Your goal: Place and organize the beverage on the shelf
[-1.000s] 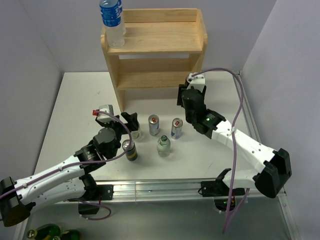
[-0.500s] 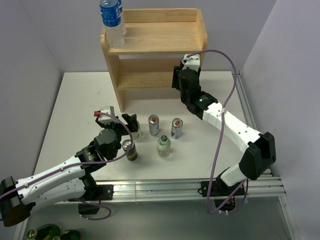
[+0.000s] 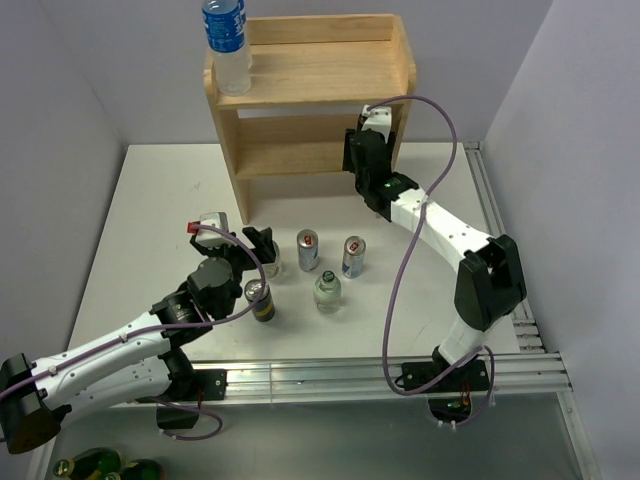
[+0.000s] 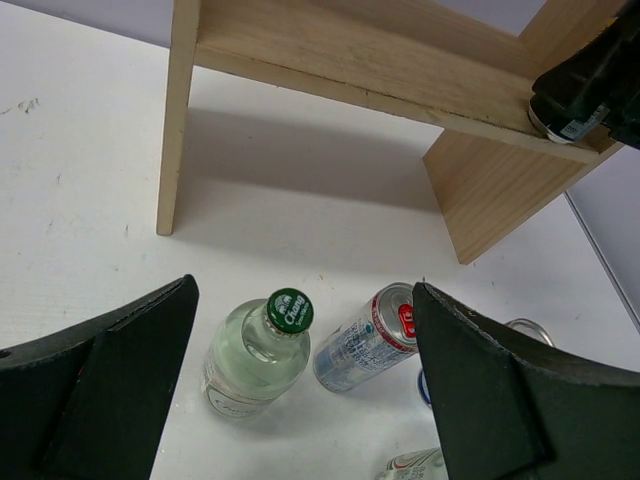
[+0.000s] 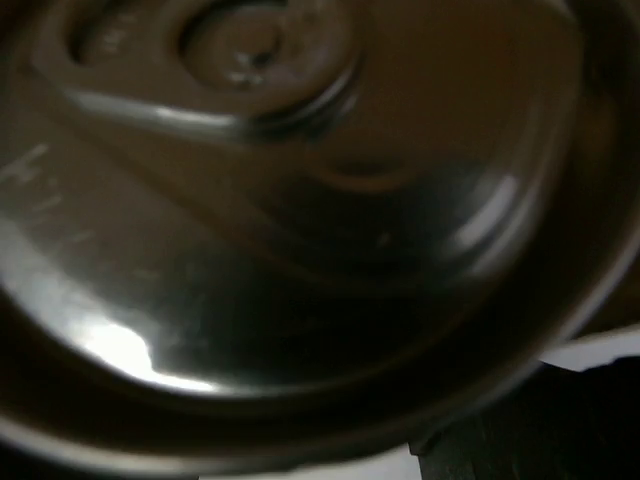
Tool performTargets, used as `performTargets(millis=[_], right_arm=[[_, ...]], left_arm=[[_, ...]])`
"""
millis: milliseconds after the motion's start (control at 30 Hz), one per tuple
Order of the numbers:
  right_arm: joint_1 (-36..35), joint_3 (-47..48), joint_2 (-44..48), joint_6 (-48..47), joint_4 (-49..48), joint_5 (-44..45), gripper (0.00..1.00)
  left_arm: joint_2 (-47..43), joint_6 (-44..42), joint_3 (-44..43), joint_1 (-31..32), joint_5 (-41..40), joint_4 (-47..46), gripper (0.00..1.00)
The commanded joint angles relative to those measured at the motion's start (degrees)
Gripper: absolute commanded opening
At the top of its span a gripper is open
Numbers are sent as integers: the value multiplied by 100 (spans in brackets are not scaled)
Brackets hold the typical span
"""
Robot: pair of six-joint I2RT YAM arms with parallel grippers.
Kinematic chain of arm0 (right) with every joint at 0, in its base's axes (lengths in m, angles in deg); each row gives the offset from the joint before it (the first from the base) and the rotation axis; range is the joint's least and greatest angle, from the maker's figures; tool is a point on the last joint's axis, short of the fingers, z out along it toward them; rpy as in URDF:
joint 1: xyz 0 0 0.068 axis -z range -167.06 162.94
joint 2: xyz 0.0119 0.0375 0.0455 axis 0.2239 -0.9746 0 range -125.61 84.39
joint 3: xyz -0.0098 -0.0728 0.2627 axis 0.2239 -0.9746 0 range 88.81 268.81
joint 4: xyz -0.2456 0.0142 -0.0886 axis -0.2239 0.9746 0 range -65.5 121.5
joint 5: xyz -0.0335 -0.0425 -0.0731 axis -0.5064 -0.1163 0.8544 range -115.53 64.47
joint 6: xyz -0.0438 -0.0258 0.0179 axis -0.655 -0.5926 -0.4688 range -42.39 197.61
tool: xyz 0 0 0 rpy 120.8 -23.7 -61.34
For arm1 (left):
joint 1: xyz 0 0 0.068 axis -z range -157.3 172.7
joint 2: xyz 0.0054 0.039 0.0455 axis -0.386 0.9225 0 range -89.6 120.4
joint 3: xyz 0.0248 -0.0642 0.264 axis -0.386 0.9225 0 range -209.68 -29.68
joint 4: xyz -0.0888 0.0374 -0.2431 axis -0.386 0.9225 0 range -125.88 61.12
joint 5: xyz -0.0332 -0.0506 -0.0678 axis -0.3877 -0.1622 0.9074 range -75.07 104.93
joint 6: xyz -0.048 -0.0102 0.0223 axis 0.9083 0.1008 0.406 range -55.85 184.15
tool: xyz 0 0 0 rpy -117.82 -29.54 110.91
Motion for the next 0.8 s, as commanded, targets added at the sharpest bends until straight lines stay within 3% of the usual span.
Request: performTargets(millis=[0, 667, 700, 767], right_arm=[[106, 504, 4, 57, -723, 40, 0], [221, 1014, -814, -5, -1004, 813, 1], [221, 997, -805, 13, -995, 840, 6], [221, 962, -779, 57, -995, 831, 31]], left_arm=[[-53, -107, 74, -27, -42, -235, 95], [53, -125, 65, -53, -50, -244, 96], [53, -133, 65, -53, -50, -244, 96], [53, -125, 65, -53, -33, -235, 96]])
